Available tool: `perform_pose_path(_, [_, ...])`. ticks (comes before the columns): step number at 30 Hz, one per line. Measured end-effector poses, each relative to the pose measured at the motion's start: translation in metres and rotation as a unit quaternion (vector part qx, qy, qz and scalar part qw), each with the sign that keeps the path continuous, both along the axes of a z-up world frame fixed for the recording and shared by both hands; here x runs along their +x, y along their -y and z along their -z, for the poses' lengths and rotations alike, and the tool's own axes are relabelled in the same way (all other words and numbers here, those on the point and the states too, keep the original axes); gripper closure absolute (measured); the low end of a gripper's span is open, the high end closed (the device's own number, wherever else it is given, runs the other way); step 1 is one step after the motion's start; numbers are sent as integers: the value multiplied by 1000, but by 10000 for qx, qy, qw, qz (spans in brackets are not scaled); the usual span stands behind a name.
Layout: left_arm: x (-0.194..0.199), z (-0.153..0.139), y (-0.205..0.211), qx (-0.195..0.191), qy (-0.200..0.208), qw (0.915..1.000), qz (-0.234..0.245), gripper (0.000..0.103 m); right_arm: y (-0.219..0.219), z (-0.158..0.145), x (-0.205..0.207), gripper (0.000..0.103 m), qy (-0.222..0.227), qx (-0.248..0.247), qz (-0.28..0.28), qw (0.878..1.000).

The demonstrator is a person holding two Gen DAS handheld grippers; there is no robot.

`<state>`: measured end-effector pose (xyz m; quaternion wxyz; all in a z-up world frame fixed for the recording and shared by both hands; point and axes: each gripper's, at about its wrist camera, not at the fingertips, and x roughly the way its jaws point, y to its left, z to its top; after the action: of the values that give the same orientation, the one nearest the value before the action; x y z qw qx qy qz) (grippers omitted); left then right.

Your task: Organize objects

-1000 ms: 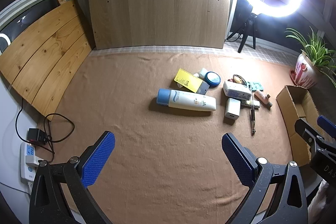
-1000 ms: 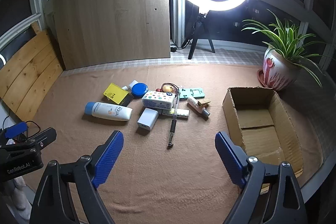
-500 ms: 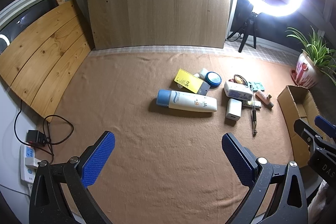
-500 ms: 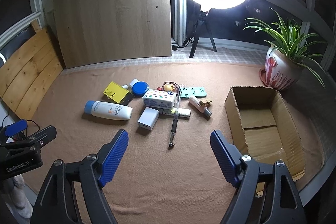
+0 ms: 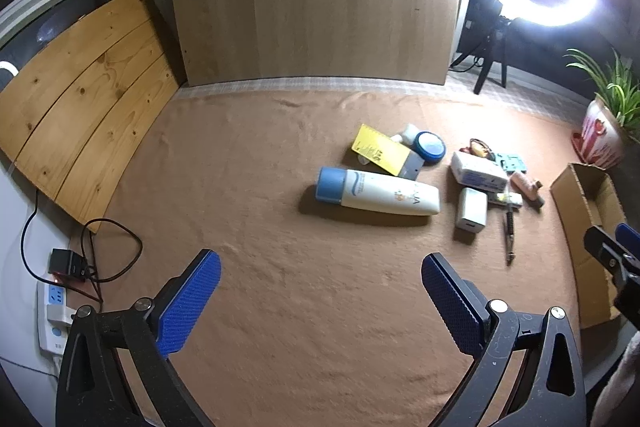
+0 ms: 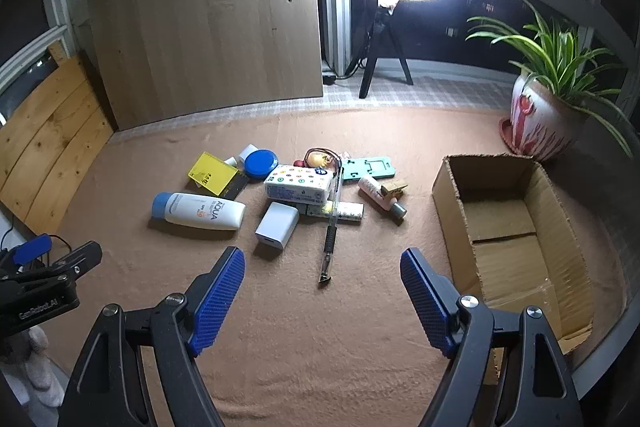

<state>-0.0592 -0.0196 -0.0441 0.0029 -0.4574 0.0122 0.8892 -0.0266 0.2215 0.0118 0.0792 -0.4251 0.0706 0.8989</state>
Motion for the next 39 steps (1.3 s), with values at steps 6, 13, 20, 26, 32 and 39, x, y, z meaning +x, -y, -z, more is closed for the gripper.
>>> perform_pose_path(6, [-18,17,5,-51,149,9999,12,3,0,8,-13,26,98,-128,-162,9997])
perform_pose_path(13, [-34,30,15,-59,217,9997,-118,4,7,17,-49,26,150,-274,-586,9978])
perform_pose_path(20, [-41,38,29,-24,259,9991,-348,6,27,26,-89,32,235,-261,-1128,9930])
perform_pose_path(26, [-41,43,45,19,308,9979,-577,8,51,43,-125,42,453,-345,-1655,9846])
perform_pose_path(32, [-38,47,60,118,363,9962,-784,10,73,73,-166,45,915,-619,-2006,9734])
perform_pose_path(39, [-33,55,72,174,450,9943,-952,10,93,88,-197,45,1210,-705,-2295,9632])
